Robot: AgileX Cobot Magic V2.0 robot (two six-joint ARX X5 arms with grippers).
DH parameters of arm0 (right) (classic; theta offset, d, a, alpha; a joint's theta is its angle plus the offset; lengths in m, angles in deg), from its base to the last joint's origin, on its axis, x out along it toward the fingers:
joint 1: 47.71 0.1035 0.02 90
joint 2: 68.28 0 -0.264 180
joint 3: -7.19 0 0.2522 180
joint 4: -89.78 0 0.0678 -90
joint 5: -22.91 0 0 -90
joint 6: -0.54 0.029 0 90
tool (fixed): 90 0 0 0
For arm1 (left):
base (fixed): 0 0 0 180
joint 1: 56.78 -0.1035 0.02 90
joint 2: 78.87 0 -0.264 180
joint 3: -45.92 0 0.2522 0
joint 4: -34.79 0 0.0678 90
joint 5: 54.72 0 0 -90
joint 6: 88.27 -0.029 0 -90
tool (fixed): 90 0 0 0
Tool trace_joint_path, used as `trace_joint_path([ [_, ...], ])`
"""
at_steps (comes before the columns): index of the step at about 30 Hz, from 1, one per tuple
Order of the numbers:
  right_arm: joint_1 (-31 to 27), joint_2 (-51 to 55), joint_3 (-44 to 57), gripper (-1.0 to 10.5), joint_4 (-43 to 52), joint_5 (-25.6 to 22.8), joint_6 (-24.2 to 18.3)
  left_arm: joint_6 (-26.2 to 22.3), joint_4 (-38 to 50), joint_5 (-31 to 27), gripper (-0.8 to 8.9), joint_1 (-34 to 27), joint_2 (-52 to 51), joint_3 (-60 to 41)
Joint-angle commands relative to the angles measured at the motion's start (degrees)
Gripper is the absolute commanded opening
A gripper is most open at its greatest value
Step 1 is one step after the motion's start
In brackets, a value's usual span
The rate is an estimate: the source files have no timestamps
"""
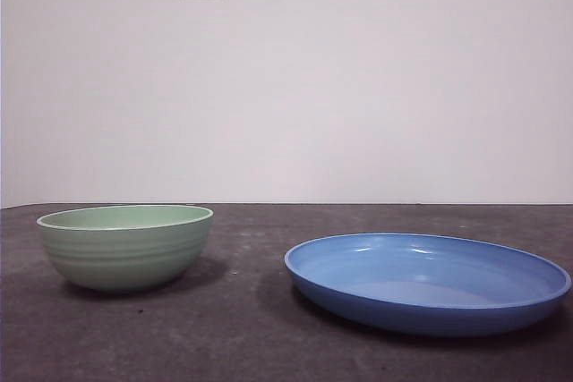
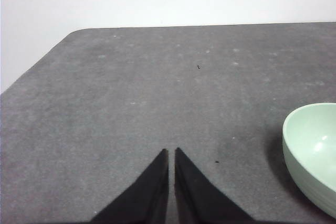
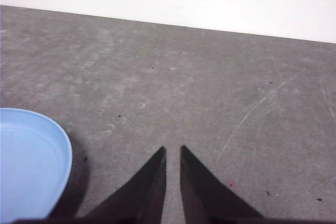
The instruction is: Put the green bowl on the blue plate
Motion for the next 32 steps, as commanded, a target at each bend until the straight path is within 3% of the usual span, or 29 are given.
trace_joint_path([
  [1,0.0,0.1,0.3,0.4,0.9,0.1,0.7,2.2,0.0,0.1,0.19,0.1,-0.1,-1.2],
  [5,0.0,0.1,0.3,0.4,1.4,0.1,4.0,2.9,-0.2,0.1,0.18,0.1,-0.1,-1.2],
  [18,0.4,0.0,-4.5,0.1,2.9,0.2,22.1,12.1,2.9,0.1,0.18,0.2,4.3,6.3],
  [26,0.5,-5.8,-15.0,0.1,-2.3,1.4,27.7,16.1,0.9,0.3,0.18,0.3,15.5,19.3],
  [32,0.6,-14.5,-25.3,0.1,-10.0,6.1,27.6,16.1,-3.8,4.9,0.18,0.6,24.4,30.8],
])
